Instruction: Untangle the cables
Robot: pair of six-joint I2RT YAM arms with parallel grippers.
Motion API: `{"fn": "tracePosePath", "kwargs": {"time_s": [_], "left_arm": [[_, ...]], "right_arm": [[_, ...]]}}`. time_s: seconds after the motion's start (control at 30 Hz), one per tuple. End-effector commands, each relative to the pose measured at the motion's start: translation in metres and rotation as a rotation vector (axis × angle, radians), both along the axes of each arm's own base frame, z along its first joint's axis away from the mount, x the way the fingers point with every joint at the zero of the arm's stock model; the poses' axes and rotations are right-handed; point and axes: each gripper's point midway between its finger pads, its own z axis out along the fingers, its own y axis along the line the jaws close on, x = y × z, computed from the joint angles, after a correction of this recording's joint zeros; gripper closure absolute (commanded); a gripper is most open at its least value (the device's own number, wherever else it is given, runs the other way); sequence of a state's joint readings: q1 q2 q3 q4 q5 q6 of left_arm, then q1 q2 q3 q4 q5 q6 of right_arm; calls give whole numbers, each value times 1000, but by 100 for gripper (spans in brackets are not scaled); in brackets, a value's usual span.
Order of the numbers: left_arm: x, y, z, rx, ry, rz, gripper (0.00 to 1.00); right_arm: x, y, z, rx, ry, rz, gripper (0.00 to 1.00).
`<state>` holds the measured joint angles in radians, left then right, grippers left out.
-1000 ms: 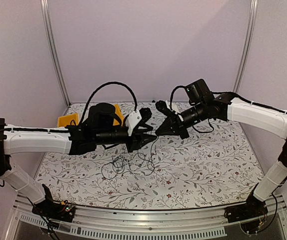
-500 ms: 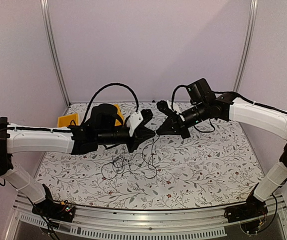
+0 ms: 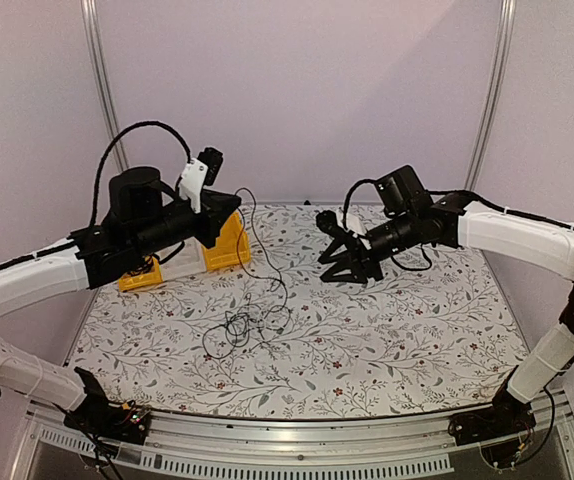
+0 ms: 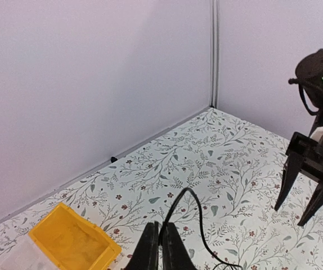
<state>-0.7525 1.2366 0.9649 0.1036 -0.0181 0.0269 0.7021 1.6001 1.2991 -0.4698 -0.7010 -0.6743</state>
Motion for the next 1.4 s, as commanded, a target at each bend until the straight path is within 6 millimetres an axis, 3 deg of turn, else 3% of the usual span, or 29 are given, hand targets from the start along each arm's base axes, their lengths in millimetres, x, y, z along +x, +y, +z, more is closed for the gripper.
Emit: {"fn": "tracePosePath", "kwargs": {"time_s": [0.0, 0.2, 0.33, 0.47, 0.6, 0.8, 1.1, 1.37], "left_arm": [[12, 58, 35, -81, 41, 228, 100], [18, 153, 77, -125, 4, 526, 100], [21, 208, 88, -116, -8, 691, 100], [23, 240, 93, -127, -20, 770, 100], [34, 272, 83, -116, 6, 862, 100], [48, 303, 61, -194, 50, 881, 100], [71, 299, 44, -222, 84, 823, 100], [85, 311, 26, -254, 117, 835, 100]], "right_arm": [[9, -3, -4, -3, -22, -32, 55], [9, -2, -17, -19, 7, -26, 54], [10, -2, -23, -31, 9, -28, 53], [10, -2, -30, -45, 10, -29, 53], [11, -3, -34, -58, 17, -28, 53], [12, -4, -38, -70, 10, -35, 52], [15, -5, -50, -98, 10, -41, 52], [17, -5, -58, -117, 17, -45, 52]]}}
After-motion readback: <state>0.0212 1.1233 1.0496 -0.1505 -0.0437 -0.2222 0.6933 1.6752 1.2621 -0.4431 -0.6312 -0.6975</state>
